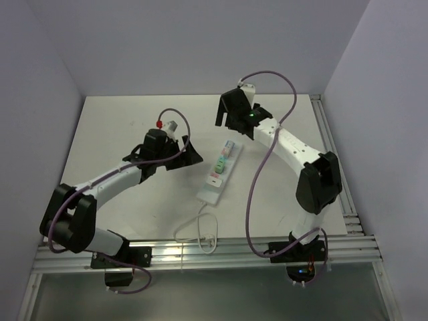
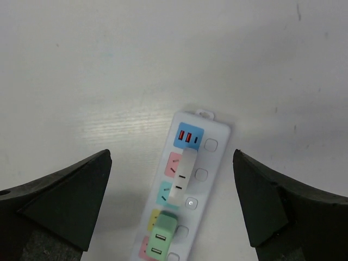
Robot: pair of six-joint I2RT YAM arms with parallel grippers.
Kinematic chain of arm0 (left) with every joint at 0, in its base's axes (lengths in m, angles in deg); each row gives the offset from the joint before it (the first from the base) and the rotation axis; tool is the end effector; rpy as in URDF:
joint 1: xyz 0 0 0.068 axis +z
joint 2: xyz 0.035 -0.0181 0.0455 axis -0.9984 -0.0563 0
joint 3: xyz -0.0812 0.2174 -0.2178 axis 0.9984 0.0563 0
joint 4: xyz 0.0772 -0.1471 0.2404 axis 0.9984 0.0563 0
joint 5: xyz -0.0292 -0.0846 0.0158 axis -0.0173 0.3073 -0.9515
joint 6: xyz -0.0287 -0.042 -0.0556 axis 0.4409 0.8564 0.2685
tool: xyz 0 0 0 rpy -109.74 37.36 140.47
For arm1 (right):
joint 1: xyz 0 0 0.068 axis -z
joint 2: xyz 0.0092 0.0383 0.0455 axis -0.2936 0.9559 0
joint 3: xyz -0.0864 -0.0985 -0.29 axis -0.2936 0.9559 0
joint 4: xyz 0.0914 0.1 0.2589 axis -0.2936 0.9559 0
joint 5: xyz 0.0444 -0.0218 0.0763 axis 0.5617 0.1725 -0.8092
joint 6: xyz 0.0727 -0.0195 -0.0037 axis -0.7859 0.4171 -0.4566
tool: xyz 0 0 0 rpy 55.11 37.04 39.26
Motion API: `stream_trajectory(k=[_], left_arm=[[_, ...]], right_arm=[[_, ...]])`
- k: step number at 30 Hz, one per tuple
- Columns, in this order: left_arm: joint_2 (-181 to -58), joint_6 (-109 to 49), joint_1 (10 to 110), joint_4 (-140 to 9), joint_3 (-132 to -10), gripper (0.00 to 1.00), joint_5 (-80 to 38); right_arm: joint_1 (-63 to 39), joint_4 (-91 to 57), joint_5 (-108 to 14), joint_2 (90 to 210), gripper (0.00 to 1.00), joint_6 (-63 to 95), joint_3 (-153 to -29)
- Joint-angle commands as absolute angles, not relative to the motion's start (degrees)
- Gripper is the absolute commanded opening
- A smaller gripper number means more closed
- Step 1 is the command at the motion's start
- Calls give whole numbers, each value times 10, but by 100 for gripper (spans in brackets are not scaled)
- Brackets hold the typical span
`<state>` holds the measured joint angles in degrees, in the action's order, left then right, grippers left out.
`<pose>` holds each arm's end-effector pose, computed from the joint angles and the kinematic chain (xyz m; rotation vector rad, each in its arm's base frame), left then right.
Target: Insert the plug
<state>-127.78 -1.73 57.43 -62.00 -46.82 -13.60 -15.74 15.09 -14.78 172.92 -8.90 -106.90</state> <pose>0.2993 -0.1879 0.2294 -0.0629 2.3636 -0.9390 0.4109 0.2340 0.3201 0.1792 2.2679 0.0883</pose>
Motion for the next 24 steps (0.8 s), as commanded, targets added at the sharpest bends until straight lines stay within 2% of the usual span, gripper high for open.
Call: stream_trajectory(k=[1,7,11,24], left_arm=[[-1229,-45,617,-624,-504,100,-99],[-1105,-46,658,-646,-454,100,-135],[-992,-52,664,-651,-386,99,-181],[-687,-46,665,-644,-187,99,-271]], right_arm=[[-150,104,-177,1656,100,-52,-1050],[-150,27,-201,1526,100,-31,-929],[-150,-61,-213,1420,100,-30,-791],[-151,-172,-184,1077,100,-55,-460]])
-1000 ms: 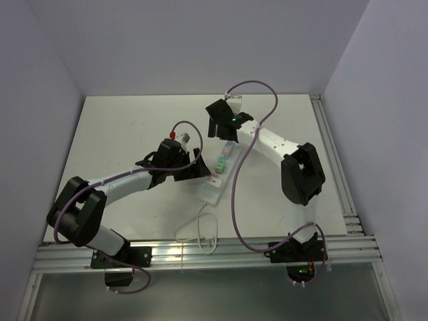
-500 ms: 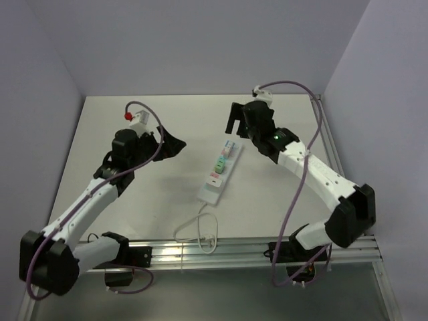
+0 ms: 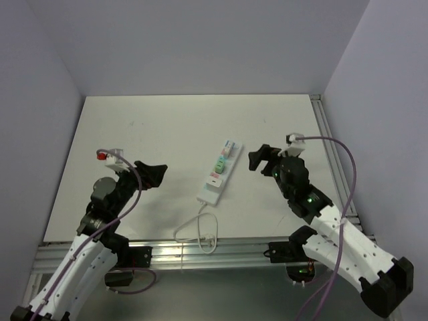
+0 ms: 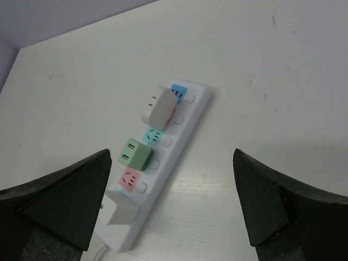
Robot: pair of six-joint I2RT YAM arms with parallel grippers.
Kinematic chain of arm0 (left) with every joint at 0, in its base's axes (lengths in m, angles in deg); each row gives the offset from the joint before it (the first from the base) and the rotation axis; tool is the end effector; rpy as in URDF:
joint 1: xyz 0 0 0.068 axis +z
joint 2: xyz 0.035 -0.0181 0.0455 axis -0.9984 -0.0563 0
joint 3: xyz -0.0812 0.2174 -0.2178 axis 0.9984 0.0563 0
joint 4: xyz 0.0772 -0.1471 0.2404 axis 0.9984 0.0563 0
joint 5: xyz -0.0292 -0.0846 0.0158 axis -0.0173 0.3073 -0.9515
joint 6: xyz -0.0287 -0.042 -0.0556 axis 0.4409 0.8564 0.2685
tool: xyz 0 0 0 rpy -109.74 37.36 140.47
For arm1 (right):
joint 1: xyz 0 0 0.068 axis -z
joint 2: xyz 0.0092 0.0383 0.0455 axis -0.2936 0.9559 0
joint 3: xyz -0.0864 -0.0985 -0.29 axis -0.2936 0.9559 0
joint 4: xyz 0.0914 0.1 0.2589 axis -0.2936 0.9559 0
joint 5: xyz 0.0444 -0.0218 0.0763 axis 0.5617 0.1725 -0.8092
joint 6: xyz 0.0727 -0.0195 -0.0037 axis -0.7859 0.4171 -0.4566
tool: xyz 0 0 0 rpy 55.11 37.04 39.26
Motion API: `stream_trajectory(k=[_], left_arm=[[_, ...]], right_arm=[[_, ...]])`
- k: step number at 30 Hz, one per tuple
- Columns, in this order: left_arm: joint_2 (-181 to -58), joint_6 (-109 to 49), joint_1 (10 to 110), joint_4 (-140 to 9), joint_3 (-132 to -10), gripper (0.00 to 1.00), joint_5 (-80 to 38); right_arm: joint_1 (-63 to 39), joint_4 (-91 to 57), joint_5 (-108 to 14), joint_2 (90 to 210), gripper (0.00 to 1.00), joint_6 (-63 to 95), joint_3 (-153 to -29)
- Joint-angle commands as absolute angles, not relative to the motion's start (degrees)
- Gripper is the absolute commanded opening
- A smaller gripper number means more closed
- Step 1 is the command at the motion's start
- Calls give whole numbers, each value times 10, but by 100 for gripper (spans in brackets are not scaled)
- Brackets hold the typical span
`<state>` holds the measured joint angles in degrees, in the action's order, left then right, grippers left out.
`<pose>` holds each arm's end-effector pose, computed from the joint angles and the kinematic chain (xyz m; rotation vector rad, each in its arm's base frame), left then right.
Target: Insert the plug
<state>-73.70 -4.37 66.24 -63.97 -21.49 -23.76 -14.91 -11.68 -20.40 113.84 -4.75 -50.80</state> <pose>0.1551 -0.0646 0.2782 -0.1851 1.7392 -0.8355 0.1914 0.0957 0.3105 0.1581 1.8398 0.4330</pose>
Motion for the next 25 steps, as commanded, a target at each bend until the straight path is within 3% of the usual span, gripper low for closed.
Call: stream_trajectory(k=[1,9,25], left_arm=[[-669,-48,666,-641,-178,99,-274],[-573,-79,665,-651,-102,100,-239],[-575,-79,665,-656,-97,100,-243]], right_arm=[[-150,-172,-175,1057,100,-57,-439],[-150,-201,-131,941,100,-94,-328],[-150,-179,-119,960,100,-120,-321]])
